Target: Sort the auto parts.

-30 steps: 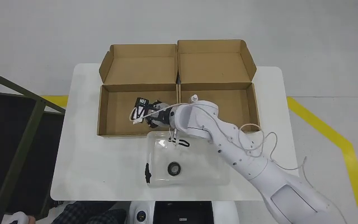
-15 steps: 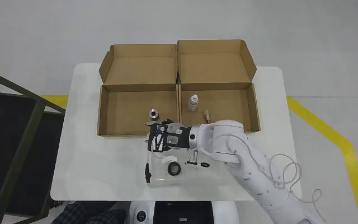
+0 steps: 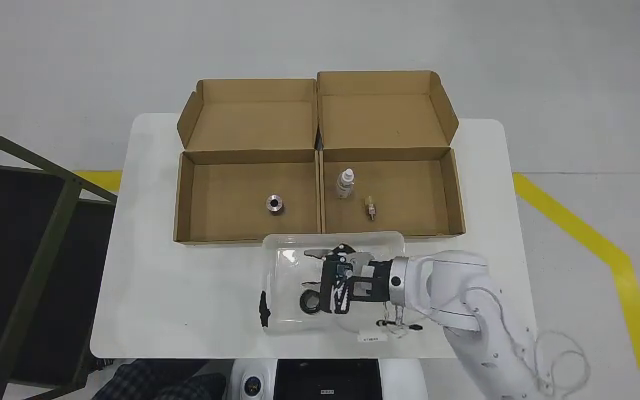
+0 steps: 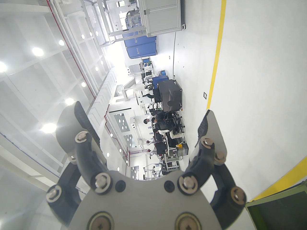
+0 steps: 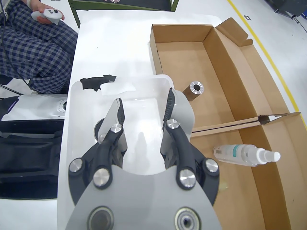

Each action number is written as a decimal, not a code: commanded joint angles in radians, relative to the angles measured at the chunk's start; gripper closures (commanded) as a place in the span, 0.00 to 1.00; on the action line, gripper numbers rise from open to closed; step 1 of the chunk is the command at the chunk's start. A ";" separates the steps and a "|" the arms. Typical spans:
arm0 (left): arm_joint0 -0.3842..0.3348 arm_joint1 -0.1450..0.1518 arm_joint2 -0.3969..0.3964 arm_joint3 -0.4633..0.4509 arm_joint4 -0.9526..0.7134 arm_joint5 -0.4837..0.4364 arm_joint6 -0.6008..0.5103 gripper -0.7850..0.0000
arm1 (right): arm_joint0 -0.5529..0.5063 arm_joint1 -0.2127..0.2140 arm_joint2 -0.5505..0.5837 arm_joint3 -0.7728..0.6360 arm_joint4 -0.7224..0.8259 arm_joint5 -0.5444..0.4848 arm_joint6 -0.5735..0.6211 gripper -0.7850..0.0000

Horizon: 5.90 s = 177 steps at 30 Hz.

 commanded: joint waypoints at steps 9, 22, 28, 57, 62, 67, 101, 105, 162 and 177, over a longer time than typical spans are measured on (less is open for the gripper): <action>0.000 0.000 0.000 0.000 0.000 0.000 0.000 0.00 | -0.107 0.032 0.058 -0.026 -0.096 -0.059 -0.065 0.56; 0.000 0.000 0.000 0.000 0.000 0.000 0.000 0.00 | -0.129 0.050 0.002 0.087 -0.241 -0.050 -0.158 0.51; 0.000 0.000 0.000 0.000 0.000 0.000 0.000 0.00 | -0.111 0.055 -0.022 0.114 -0.272 -0.040 -0.180 0.50; 0.000 0.000 0.000 0.000 0.000 0.000 0.000 0.00 | 0.024 0.046 -0.207 0.249 -0.280 0.037 -0.211 0.37; 0.000 0.000 0.000 0.000 0.000 0.000 0.000 0.00 | 0.040 0.045 -0.226 0.266 -0.273 0.044 -0.213 0.47; 0.000 0.000 0.000 0.000 0.000 0.000 0.000 0.00 | 0.048 0.048 -0.222 0.269 -0.253 0.043 -0.221 0.71; 0.000 0.000 0.000 0.000 0.000 0.000 0.000 0.00 | 0.013 0.096 0.005 0.021 0.037 0.081 -0.296 1.00; 0.000 0.000 0.000 0.000 0.000 0.000 0.000 0.00 | 0.001 0.103 0.050 -0.022 0.072 0.090 -0.308 1.00; 0.000 0.000 0.000 0.000 0.000 0.000 0.000 0.00 | 0.165 0.102 -0.071 0.142 0.028 0.296 -0.340 1.00; 0.000 0.000 0.000 0.000 0.000 0.000 0.000 0.00 | 0.350 0.041 -0.262 0.334 -0.018 0.444 -0.312 1.00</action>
